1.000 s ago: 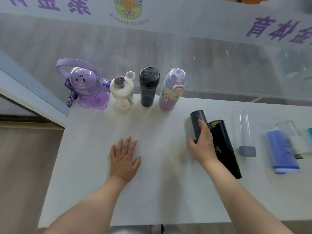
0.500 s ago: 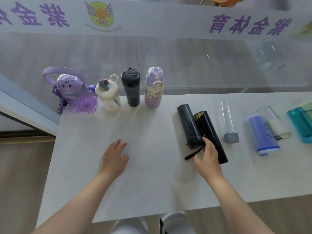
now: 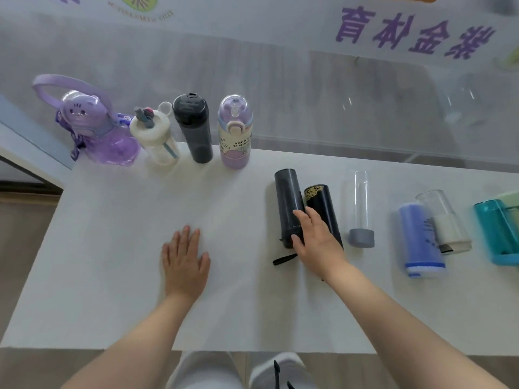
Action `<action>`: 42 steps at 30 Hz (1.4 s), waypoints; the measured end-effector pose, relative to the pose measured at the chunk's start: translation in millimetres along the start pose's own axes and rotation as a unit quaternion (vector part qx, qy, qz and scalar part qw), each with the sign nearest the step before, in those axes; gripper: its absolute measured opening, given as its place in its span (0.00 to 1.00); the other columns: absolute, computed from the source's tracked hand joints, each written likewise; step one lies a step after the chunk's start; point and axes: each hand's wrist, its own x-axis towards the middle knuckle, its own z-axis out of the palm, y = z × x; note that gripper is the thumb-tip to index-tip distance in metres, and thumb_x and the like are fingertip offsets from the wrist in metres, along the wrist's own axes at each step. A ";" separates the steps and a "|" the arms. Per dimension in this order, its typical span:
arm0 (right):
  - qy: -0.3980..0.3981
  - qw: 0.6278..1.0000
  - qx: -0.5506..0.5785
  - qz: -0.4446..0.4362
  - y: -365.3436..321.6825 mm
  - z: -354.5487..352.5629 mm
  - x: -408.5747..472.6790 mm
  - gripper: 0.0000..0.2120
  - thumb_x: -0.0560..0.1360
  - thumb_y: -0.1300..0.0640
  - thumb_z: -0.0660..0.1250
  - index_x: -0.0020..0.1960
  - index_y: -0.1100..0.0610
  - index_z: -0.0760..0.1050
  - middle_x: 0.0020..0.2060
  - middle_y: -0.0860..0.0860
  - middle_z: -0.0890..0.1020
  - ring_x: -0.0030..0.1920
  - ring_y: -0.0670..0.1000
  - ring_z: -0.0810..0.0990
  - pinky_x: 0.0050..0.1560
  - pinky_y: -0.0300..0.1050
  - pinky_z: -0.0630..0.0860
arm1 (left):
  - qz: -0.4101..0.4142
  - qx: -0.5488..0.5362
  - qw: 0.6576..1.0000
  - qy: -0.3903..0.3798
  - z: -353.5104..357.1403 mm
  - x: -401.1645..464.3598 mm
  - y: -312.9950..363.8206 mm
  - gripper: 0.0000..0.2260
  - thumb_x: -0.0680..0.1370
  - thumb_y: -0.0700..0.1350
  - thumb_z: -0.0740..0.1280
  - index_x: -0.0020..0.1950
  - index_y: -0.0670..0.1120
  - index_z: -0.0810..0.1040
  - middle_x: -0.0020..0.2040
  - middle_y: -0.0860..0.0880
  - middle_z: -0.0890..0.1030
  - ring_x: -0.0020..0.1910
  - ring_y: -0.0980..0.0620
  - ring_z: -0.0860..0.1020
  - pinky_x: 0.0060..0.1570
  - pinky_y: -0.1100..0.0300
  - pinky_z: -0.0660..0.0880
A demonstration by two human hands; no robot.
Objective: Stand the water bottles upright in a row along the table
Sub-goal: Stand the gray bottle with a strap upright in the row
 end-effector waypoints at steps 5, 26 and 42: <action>-0.025 0.972 -0.138 -0.187 12.3 -25.4 40.2 0.29 0.75 0.68 0.60 0.74 0.54 0.63 0.76 0.57 0.61 0.73 0.59 0.61 0.68 0.56 0.68 | -0.006 0.033 0.999 0.016 3.2 0.1 1.8 0.27 0.75 0.53 0.52 0.74 0.47 0.64 0.75 0.45 0.65 0.73 0.43 0.62 0.71 0.45 0.51; -0.073 0.855 -0.305 -0.413 19.2 -26.9 89.5 0.31 0.67 0.66 0.71 0.68 0.51 0.71 0.67 0.54 0.74 0.65 0.62 0.72 0.63 0.56 0.72 | -0.022 0.032 0.999 0.033 1.4 0.0 6.8 0.27 0.74 0.50 0.53 0.74 0.50 0.64 0.75 0.48 0.64 0.74 0.47 0.60 0.73 0.46 0.52; -0.090 0.866 -0.303 -0.387 -10.4 -10.2 103.8 0.35 0.64 0.63 0.70 0.69 0.51 0.65 0.59 0.53 0.76 0.59 0.59 0.73 0.65 0.61 0.68 | -0.026 0.040 0.999 0.020 0.7 0.7 6.1 0.27 0.74 0.50 0.53 0.74 0.49 0.64 0.75 0.48 0.63 0.75 0.47 0.59 0.72 0.45 0.53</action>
